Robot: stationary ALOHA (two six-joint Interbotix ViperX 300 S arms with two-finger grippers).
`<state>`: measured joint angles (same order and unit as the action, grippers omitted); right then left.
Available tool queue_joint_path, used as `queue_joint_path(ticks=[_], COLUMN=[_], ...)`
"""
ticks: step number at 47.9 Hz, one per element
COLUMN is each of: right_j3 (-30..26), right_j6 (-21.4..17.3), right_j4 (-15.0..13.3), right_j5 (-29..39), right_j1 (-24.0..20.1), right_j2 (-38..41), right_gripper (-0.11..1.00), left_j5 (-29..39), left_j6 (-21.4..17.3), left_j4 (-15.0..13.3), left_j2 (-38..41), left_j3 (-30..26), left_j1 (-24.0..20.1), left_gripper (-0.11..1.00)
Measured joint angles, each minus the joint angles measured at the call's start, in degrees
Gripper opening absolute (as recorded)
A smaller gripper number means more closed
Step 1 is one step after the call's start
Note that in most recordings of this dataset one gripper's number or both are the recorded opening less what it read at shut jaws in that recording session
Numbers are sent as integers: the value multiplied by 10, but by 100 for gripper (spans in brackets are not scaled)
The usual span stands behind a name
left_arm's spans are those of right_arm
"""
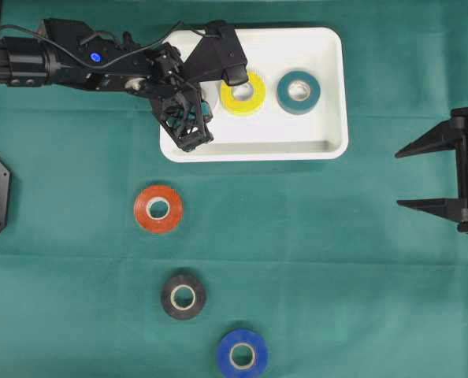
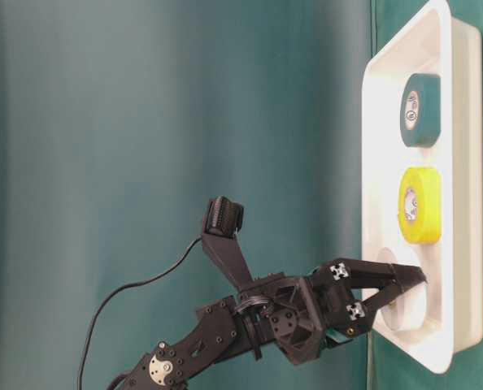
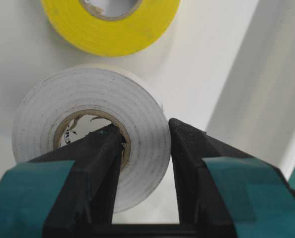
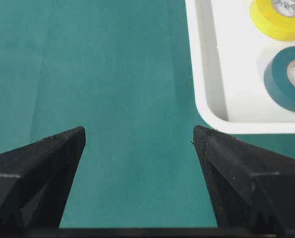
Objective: Pick up the tape from a random location and place it into the white case.
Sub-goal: 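Lower the white roll into the tray left of the yellow roll and release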
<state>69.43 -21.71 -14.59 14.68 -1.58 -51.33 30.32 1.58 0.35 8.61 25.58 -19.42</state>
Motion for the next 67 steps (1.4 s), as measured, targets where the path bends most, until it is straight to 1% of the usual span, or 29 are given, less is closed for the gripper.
queue_joint_path(ticks=[5, 7, 8, 9, 16, 19, 21, 33, 41, 54, 63, 67], right_j3=[-1, -1, -1, -1, -1, 0, 0, 0, -1, -1, -1, -1], right_j6=[-1, -1, -1, -1, -1, -1, -1, -1, -1, -1, -1, -1], right_j4=[0, 0, 0, 0, 0, 0, 0, 0, -1, 0, 0, -1], right_j5=[0, 0, 0, 0, 0, 0, 0, 0, 0, 0, 2, 4], right_j1=[0, 0, -1, -1, -1, 0, -1, -1, -1, 0, 0, 0], right_j2=[1, 1, 0, 1, 1, 1, 1, 1, 1, 1, 1, 0], right_gripper=[87, 87, 87, 87, 87, 87, 87, 87, 87, 87, 87, 87], left_j5=[-3, -6, -7, -11, -26, -28, -28, -28, -11, 36, 51, 53], left_j6=[0, -1, -1, -1, -1, -1, -1, -1, -4, -7, -10, -21], left_j4=[-1, -1, -1, -1, 0, -1, -1, -1, -1, -1, -1, 0], left_j2=[0, 0, 0, 0, 0, 0, 0, 0, -11, -76, -117, -130], left_j3=[0, 0, 0, 0, 0, 0, 0, 0, 0, -13, -27, -32], left_j1=[4, 4, 4, 4, 4, 4, 4, 4, 4, 4, 4, 4], left_gripper=[24, 27, 31, 38, 80, 93, 98, 97, 97, 97, 97, 97])
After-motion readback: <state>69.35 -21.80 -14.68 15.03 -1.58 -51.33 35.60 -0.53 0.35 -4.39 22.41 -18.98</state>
